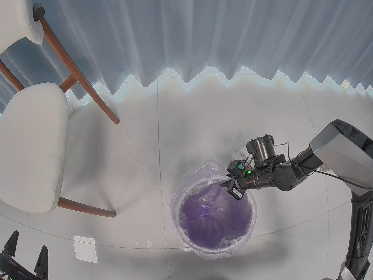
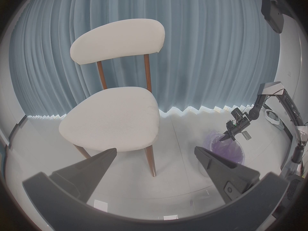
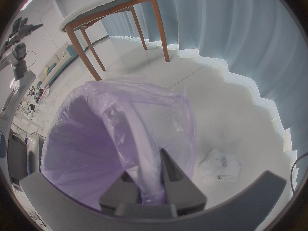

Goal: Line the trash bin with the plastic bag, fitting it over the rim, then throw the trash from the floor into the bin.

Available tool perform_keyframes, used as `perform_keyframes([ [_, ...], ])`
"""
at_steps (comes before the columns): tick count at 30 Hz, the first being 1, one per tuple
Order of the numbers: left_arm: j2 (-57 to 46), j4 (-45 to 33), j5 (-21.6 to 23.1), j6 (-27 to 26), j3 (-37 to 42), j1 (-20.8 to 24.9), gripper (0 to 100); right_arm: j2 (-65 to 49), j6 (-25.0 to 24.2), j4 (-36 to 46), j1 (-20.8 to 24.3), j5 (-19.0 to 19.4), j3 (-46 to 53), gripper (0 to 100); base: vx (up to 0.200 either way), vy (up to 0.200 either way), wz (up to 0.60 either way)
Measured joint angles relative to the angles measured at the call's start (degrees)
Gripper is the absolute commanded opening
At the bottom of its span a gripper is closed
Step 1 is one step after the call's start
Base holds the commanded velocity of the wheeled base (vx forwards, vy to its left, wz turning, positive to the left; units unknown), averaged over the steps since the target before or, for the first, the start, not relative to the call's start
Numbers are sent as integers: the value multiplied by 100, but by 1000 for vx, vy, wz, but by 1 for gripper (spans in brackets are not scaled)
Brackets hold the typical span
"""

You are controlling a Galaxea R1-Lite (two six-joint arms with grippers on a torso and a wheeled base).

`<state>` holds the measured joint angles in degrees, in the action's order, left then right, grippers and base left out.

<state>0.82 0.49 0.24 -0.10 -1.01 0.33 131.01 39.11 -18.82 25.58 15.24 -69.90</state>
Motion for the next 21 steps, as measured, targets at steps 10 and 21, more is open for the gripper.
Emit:
perform_keyframes([
  [10, 0, 2, 0, 0, 0, 2, 100, 61, -416, -20, 60, 241, -223, 100, 0, 0, 0],
  [21, 2, 0, 0, 0, 0, 0, 100, -780, -1694, -4, 118, 394, 6, 100, 0, 0, 0],
])
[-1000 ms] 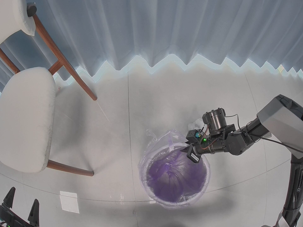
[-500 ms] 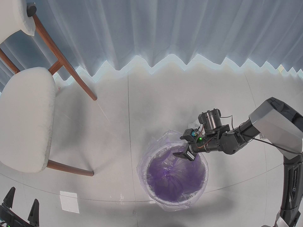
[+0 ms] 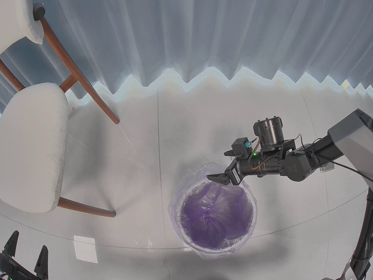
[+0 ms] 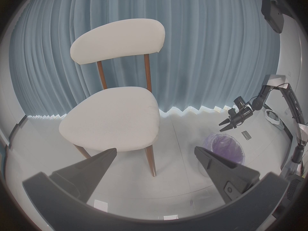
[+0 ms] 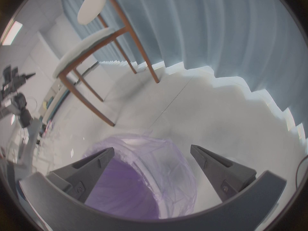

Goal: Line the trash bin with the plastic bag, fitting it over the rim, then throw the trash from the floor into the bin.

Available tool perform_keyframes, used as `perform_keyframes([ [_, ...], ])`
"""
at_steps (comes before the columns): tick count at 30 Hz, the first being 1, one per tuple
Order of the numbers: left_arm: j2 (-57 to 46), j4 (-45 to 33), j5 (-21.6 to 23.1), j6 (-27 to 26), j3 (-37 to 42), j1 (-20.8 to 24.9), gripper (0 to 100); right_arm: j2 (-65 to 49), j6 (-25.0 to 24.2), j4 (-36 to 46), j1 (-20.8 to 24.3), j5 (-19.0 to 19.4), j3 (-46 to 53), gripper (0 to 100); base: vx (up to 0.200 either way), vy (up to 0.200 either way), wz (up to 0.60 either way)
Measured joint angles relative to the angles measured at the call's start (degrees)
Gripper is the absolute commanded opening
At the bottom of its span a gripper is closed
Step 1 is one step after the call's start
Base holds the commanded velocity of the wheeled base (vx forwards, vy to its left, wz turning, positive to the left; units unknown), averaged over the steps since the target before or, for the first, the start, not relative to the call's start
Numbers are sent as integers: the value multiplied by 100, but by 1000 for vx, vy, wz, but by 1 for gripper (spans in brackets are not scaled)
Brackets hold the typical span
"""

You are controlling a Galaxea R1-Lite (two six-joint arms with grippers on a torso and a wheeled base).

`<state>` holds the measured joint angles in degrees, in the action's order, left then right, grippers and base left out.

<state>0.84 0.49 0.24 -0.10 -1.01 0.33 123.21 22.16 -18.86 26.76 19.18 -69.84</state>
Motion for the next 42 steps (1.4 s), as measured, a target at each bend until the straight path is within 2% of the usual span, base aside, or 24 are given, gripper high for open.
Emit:
perform_keyframes([
  [2, 0, -2, 5, -6, 0, 0, 100, -212, -418, -2, -9, -10, 79, 100, 0, 0, 0],
  [7, 1, -22, 11, -30, 0, 2, 100, -774, -1837, -10, -121, -245, 302, 100, 0, 0, 0],
  [10, 1, -28, 16, -33, 0, 2, 100, -1204, -3018, -10, -291, -512, 562, 100, 0, 0, 0],
  [11, 1, -27, 18, -33, 0, 2, 100, -1291, -3243, -10, -330, -557, 634, 100, 0, 0, 0],
  [14, 1, 154, 49, -34, 0, 7, 100, -1838, -4476, -5, -575, -746, 1143, 100, 0, 0, 0],
  [18, 144, 561, 185, -4, -297, 179, 100, -2712, -5552, 6, -903, -889, 2098, 100, 0, 0, 0],
  [22, 673, 789, 301, 280, -811, 700, 100, -3611, -6054, 11, -1167, -987, 3100, 100, 0, 0, 0],
  [26, 1553, 965, 378, 789, -1395, 1369, 100, -4498, -6483, 26, -1375, -1070, 3983, 100, 0, 0, 0],
  [31, 2834, 1262, 631, 1281, -2048, 1970, 100, -5329, -7094, 57, -1674, -1141, 4653, 100, 0, 0, 0],
  [35, 3953, 1694, 968, 1529, -2389, 2243, 100, -5742, -7641, 149, -2009, -1204, 4852, 100, 0, 0, 0],
  [42, 5955, 2704, 1382, 1816, -2600, 2450, 100, -6161, -8347, 369, -2614, -1352, 4895, 100, 0, 0, 0],
])
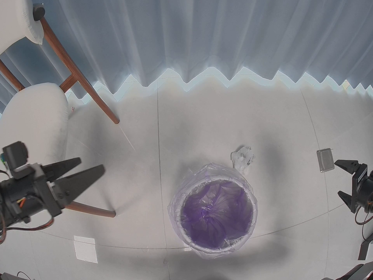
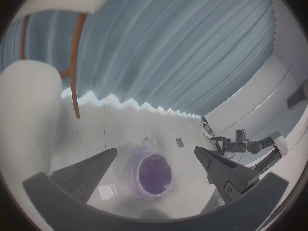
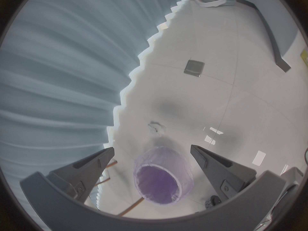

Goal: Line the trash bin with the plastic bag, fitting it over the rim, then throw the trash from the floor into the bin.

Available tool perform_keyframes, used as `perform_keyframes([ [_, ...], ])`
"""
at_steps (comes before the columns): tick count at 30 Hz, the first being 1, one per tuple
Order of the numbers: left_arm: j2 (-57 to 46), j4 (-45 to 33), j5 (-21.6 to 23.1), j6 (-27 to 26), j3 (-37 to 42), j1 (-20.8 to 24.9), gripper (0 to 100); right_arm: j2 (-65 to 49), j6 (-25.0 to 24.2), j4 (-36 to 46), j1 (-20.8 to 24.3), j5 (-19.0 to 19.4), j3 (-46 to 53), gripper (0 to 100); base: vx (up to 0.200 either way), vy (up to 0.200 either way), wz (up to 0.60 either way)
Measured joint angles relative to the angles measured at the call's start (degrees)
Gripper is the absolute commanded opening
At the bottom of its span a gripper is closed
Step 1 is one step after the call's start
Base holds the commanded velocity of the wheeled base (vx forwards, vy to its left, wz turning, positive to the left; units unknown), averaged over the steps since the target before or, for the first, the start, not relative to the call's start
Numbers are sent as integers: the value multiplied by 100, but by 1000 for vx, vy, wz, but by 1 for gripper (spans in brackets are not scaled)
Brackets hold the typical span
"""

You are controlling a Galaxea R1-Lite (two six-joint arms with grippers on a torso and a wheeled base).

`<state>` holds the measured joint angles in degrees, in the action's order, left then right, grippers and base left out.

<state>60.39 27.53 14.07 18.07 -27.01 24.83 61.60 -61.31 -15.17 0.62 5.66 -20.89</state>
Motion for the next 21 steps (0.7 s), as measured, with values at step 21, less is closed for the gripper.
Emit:
perform_keyframes([
  [21, 4779, 2634, -325, 412, 458, 483, 100, -429, -618, 1024, -922, 88, -918, 100, 0, 0, 0],
])
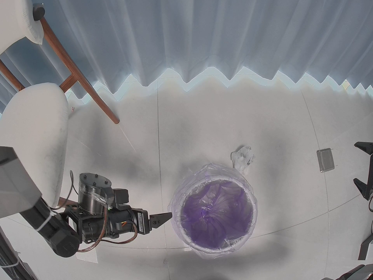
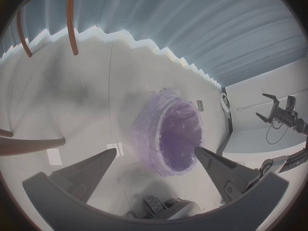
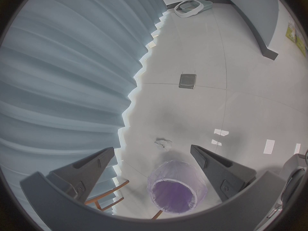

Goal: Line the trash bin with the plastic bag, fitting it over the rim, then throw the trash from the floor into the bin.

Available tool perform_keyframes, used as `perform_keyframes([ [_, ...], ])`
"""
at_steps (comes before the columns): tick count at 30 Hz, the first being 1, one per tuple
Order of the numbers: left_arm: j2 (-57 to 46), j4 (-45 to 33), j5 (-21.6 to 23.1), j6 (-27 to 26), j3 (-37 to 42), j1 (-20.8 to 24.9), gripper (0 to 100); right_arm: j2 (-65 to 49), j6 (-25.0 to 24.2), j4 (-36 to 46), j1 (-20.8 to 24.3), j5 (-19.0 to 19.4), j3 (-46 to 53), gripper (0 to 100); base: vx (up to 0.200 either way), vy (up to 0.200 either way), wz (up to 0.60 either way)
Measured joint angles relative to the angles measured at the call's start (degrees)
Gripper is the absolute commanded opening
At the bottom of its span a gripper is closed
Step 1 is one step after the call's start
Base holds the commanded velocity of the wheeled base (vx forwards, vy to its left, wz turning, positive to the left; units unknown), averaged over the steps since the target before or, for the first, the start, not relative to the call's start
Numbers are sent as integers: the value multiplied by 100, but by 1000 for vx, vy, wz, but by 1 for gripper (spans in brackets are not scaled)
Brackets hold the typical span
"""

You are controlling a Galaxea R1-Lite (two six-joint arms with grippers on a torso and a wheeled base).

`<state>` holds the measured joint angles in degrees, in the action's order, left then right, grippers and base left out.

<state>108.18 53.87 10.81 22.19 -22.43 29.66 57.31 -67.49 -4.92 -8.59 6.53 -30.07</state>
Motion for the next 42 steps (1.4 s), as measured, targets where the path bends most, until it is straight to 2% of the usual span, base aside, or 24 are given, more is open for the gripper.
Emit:
perform_keyframes([
  [10, 1585, 2531, -261, -2, 113, -11, 100, 158, 304, 4, 289, 38, -245, 100, 0, 0, 0],
  [14, 2205, 3159, -345, -5, 74, -135, 100, 243, 394, 2, 435, 35, -327, 100, 0, 0, 0],
  [22, 2765, 3254, -382, 1, -22, -480, 100, 352, 429, 6, 542, 33, -360, 100, 0, 0, 0],
  [42, 3156, 3117, -307, 26, -621, -404, 100, 399, 580, 30, 542, 17, -317, 100, 0, 0, 0],
])
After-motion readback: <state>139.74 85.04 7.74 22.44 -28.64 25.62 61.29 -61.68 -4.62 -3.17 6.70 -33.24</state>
